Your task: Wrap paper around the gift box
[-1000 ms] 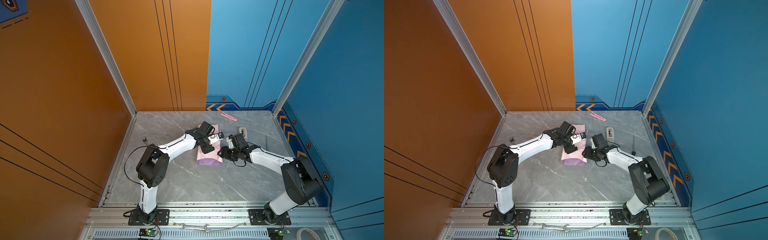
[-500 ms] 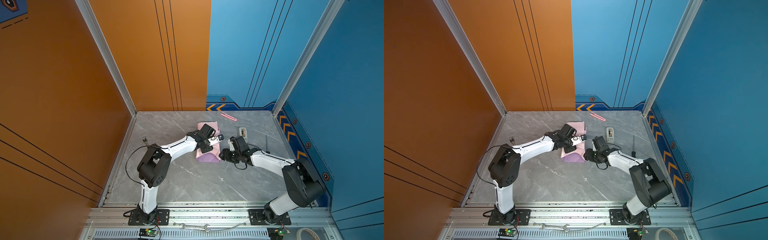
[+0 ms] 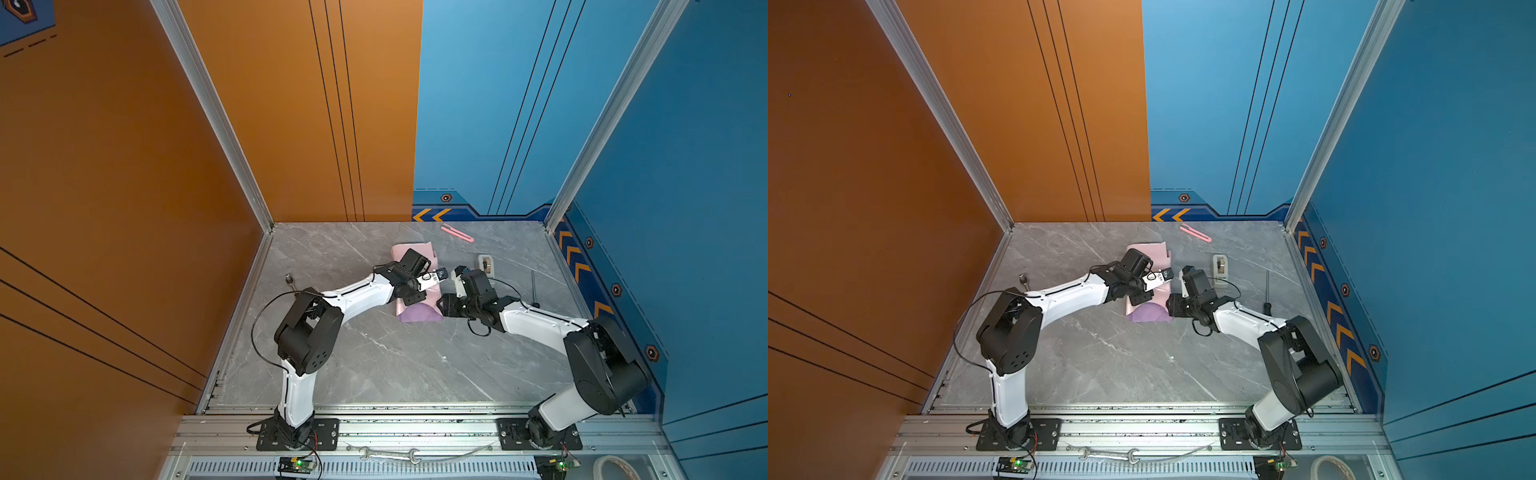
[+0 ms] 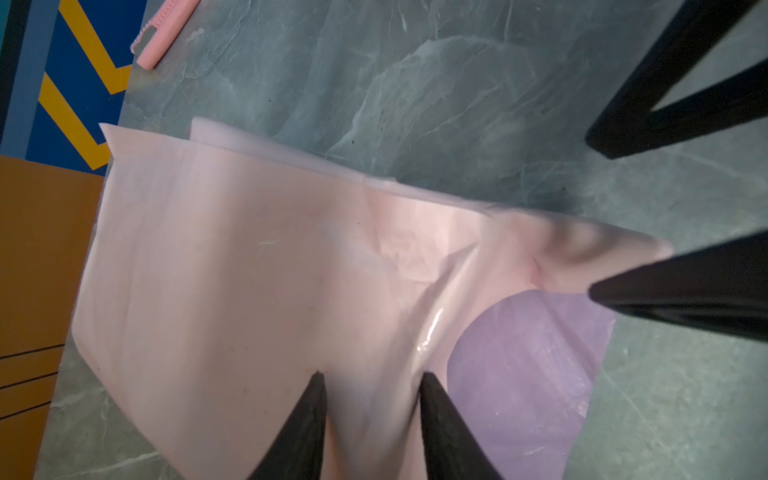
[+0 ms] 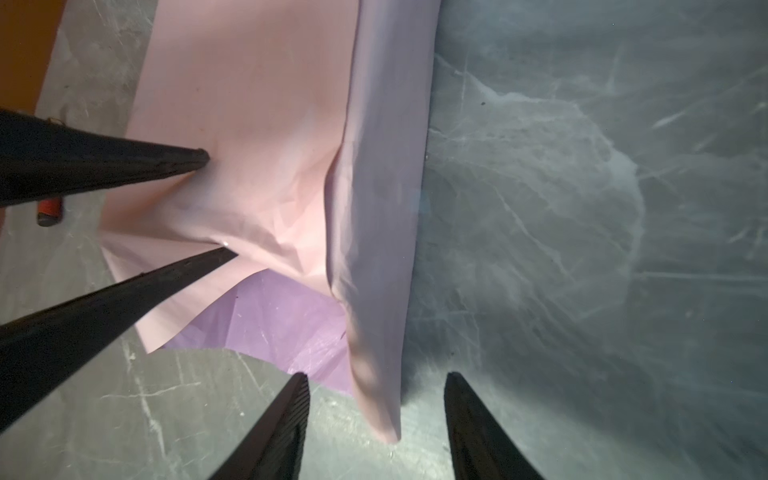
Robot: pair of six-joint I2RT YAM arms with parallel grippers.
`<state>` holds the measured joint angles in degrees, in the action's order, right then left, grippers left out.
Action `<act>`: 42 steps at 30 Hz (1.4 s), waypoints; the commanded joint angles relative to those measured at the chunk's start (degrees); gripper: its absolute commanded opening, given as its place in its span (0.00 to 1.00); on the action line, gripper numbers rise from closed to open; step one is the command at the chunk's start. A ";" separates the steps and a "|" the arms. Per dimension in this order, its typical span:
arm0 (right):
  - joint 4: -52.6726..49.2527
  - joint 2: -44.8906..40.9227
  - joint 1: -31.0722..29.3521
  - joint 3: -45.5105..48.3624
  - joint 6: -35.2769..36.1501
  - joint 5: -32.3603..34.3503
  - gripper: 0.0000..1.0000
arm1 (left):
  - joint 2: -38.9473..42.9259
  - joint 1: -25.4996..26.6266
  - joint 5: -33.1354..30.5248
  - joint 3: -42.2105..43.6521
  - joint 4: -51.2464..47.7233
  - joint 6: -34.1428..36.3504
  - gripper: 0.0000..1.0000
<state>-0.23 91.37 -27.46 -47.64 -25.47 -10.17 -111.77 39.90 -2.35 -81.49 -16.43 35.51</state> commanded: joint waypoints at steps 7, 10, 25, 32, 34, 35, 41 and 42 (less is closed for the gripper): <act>7.46 7.87 0.31 -4.84 4.51 1.26 0.45 | -0.56 0.46 3.95 2.74 -1.86 -1.48 0.35; 8.31 9.91 0.39 -5.78 4.98 1.07 0.41 | -0.66 0.40 4.84 2.96 -1.58 -1.49 0.34; 10.14 12.91 0.77 -5.54 5.96 2.80 0.11 | 2.60 -1.71 11.50 1.84 1.00 -7.87 0.45; 9.55 12.52 0.66 -5.62 6.19 2.82 0.10 | 4.49 -7.08 17.17 -3.36 3.29 -19.81 0.58; 9.55 12.60 0.66 -5.51 6.20 2.79 0.10 | 1.64 -9.27 17.52 -8.16 1.05 -24.27 0.61; 9.54 12.52 0.57 -5.54 6.10 2.79 0.09 | 0.04 -10.05 18.43 -10.14 -0.43 -25.48 0.61; 9.14 12.73 -0.11 -5.84 6.23 2.70 0.09 | -10.05 -12.14 20.21 -20.42 -4.81 -28.97 0.58; 9.02 12.69 -0.24 -5.94 6.31 2.62 0.09 | -11.49 -12.25 20.06 -21.69 -4.68 -29.36 0.58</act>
<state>8.62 103.74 -27.11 -52.25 -20.32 -8.67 -118.37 27.16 14.94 -101.10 -16.32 9.82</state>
